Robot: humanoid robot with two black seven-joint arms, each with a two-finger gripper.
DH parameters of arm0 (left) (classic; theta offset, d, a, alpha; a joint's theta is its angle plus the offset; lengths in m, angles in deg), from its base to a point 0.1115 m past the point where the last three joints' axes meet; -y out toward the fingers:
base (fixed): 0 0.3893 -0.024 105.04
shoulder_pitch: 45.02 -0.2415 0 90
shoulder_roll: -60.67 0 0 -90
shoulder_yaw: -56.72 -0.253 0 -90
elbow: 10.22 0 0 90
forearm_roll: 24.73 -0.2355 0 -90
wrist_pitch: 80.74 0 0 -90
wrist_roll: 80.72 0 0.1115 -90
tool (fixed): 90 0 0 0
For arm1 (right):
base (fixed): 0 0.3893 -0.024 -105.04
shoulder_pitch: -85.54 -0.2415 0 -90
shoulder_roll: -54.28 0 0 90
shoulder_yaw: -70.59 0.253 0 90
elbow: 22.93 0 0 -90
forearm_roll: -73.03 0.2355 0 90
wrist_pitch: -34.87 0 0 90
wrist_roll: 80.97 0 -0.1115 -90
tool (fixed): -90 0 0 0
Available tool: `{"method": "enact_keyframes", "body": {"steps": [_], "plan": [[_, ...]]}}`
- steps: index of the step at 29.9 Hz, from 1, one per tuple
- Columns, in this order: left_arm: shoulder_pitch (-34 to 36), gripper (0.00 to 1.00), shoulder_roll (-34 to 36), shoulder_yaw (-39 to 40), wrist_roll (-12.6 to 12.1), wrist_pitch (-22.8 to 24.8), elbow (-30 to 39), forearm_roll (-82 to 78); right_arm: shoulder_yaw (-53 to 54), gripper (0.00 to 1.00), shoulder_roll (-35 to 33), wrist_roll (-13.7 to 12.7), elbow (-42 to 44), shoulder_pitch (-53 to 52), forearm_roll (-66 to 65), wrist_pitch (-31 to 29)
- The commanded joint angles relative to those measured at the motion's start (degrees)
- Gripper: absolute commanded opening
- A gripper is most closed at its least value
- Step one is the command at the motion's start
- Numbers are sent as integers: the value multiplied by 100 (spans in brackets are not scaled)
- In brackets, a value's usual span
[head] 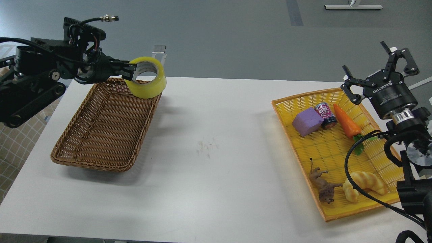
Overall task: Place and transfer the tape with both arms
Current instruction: 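Lift the tape roll and carry it over the wicker basket, then lower the tape into the wicker basket and open the left gripper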
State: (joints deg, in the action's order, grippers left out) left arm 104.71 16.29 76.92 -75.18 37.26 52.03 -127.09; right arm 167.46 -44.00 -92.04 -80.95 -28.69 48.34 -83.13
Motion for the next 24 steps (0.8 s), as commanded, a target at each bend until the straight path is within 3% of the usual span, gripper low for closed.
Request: {"method": "enact_keyframes", "body": {"steps": [1,14,24], "plan": [[-189,0,280,2,34,0,-3,6,-1,100,2,0,1,-12,0,0],[-1059,0,474,2,113,0,-204,41,-1,100,-7,0,-8,-12,0,0],[-1341,0,457,2,157,0,-416,76,-1,100,-7,0,1,-12,0,0]]}}
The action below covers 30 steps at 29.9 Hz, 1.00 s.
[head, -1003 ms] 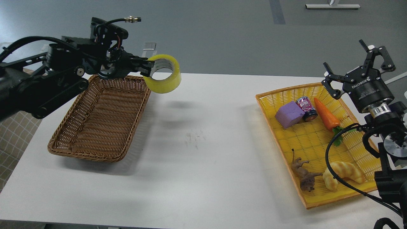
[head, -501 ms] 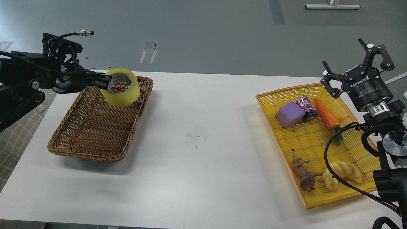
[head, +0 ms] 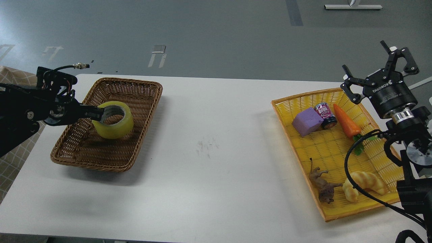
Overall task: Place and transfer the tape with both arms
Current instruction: 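Lower the tape into the wicker basket and open the left gripper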
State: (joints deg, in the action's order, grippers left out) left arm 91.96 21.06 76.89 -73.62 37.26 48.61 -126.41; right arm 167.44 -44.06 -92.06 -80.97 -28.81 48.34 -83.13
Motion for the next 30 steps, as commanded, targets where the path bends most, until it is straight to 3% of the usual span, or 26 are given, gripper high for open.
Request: {"method": "enact_keyframes", "body": {"steps": [1,14,15,16,17,18,30], "plan": [[-101,0,-30,4,2,0,-100,8,0,100,0,2,3,1,0,0],[-171,0,-127,13,-51,0,-311,26,9,100,0,2,3,1,0,0],[-163,7,-127,13,-86,0,-311,69,1,100,0,2,3,1,0,0],[-163,23,-127,13,-95,0,-311,122,0,100,0,2,3,1,0,0],[-163,58,-127,13,-121,0,-311,262,0,100,0,2,12,1,0,0],[-163,66,-127,13,-130,0,-311,429,0,100,0,2,12,1,0,0],[83,90,-100,101,-130,0,-223,1219,0,100,0,2,3,1,0,0]]}}
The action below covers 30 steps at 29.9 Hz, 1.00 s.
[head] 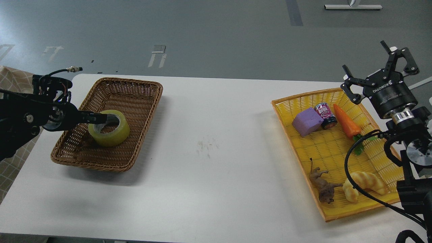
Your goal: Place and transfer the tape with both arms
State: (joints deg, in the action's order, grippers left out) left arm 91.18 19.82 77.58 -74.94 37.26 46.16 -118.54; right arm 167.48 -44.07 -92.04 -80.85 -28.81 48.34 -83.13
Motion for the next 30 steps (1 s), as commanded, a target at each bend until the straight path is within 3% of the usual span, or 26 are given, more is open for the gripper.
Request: {"method": "enact_keyframes", "body": {"steps": [1,8,15,19,30], "plan": [[387,90,33,24,10,0,22,800,-3,100,0,-1,-9,0,0,0],[1118,96,16,50,19,0,48,2585,5,100,0,-1,-9,0,0,0],[1242,97,-528,304,72,0,39,5134,-3,100,0,-10,-9,-141,0,0],[1163,98,-1257,1041,72,0,-5,6619,-12,100,-26,-10,35,-368,-9,0],[733,98,-2216,2527,239,0,-31,7553,-47,100,-61,-18,483,-993,-9,0]]}}
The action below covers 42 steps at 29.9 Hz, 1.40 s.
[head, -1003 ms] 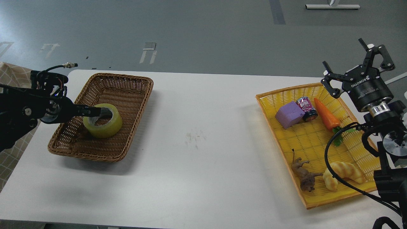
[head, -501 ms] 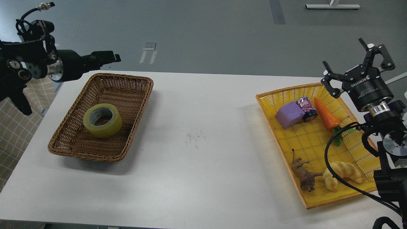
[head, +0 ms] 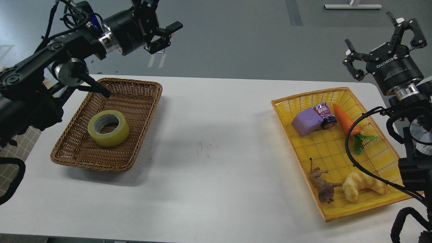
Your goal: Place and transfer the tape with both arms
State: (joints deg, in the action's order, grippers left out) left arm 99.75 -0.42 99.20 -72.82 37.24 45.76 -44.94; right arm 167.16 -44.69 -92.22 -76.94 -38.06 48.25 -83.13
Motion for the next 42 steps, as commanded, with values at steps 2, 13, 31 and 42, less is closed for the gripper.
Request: {"method": "enact_keyframes", "body": {"steps": [2,13,31,42], "plan": [[-212,98,-307,619,44,2,17,211,-24,100,0,-1,118,-94,-17,0],[-503,98,-703,1579,387,2,79,228,-138,100,36,-1,540,-525,-62,0],[-1689,98,-853,2282,466,2,554,255,-762,100,255,-1,496,-586,-79,0],[-1908,98,-940,2335,466,2,554,246,-1140,100,299,-10,514,-718,-88,0]]}}
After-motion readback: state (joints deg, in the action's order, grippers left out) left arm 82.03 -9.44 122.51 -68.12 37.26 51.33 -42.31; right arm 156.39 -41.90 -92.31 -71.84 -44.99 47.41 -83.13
